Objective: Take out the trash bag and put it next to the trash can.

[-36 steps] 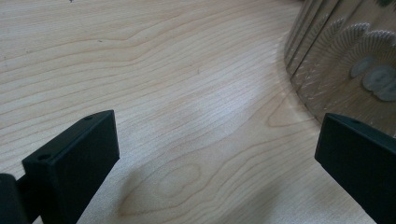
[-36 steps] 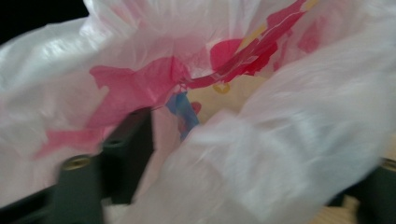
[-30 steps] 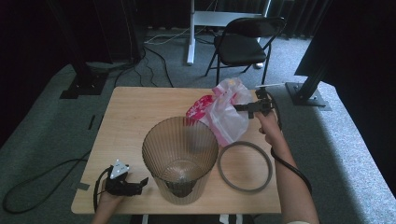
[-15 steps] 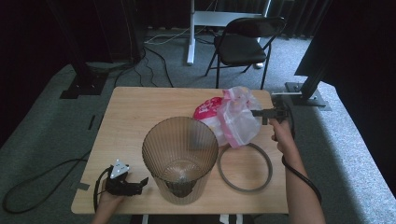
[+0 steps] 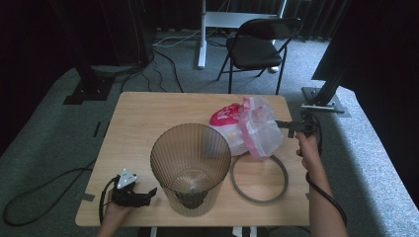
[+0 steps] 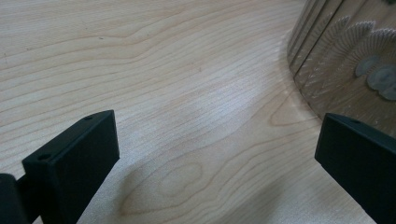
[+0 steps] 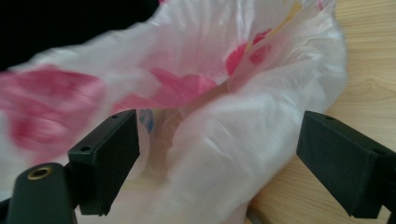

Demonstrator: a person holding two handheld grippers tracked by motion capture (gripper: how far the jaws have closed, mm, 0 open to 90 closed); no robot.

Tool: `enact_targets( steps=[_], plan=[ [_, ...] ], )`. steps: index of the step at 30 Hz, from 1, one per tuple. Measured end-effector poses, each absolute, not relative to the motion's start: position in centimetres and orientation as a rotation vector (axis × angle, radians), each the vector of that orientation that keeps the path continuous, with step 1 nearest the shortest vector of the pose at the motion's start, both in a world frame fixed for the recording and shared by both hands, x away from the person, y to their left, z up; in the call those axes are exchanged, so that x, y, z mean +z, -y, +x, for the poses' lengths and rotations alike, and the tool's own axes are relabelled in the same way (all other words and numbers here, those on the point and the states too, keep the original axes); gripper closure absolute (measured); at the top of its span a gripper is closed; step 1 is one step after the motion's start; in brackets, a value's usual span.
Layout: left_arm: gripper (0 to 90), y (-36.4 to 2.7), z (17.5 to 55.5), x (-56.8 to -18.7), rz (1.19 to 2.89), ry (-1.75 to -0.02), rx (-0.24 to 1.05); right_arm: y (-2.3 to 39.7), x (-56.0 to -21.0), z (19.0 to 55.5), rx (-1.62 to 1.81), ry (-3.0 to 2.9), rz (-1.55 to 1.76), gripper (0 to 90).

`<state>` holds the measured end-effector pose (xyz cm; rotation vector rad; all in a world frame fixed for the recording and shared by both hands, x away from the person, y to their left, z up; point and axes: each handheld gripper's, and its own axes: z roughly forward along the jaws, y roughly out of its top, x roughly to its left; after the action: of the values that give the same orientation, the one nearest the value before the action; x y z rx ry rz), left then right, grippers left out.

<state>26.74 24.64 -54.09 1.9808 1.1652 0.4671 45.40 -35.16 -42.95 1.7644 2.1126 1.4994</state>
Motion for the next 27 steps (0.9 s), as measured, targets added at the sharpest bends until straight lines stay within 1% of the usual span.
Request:
enact_targets(
  steps=[16,27],
  plan=[
    [0.0,-24.6,26.8,-54.1,1.984,-1.164,0.462,37.8,-45.0,42.4,1.361,-2.035,1.831,12.6],
    [0.0,-24.6,26.7,-54.1,1.983,-1.164,0.459,39.2,-45.2,40.4,1.340,-1.985,1.833,12.6]
  ],
)
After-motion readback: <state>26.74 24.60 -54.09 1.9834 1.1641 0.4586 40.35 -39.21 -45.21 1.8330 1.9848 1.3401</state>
